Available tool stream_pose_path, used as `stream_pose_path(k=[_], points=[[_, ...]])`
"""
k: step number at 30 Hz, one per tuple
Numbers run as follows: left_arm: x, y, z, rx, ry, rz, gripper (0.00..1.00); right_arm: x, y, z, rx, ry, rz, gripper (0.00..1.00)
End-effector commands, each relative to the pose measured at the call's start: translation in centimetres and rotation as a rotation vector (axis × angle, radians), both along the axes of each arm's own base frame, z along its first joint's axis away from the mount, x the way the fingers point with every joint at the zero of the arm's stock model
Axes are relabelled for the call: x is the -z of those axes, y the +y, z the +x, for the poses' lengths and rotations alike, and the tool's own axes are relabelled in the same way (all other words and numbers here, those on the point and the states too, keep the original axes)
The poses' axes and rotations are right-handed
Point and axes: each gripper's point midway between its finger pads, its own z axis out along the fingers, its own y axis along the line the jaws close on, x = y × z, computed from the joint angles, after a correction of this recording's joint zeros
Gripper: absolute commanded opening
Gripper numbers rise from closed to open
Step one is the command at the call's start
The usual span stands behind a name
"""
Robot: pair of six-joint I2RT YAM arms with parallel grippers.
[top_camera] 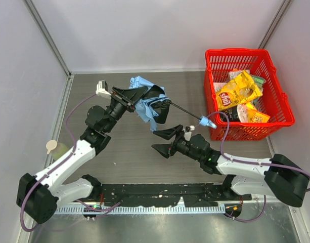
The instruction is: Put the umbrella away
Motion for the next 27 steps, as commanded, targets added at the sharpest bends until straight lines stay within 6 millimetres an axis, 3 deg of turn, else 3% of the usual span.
stream_pose_path(k=[1, 4, 10, 20, 27], points=[[-5.2, 1.3, -1.4, -0.011, -0.157, -0.124, 0.0, -1.6, -2.4, 2.7, 0.169, 0.407, 0.37, 0.73], [-5.0, 1.0, -1.3, -0.001, -0.154, -0.118, 0.0, -2.2, -3.2, 3.3, 0.209, 0.402, 0.412, 0.73], [-4.3, 0.5, -0.9, 0.015, -0.143, -0.114, 0.0, -3.3, -3.0, 3.4, 0.201, 0.405, 0.432, 0.73], [-4.4, 0.2, -1.3, 0.028, -0.146, -0.114, 0.0, -2.9, -5.3, 4.1, 0.295, 0.439, 0.494, 0.73], [-4.5, 0.2, -1.5, 0.042, -0.123, -0.136, 0.0, -2.2, -6.4, 4.7, 0.353, 0.144, 0.343, 0.83]])
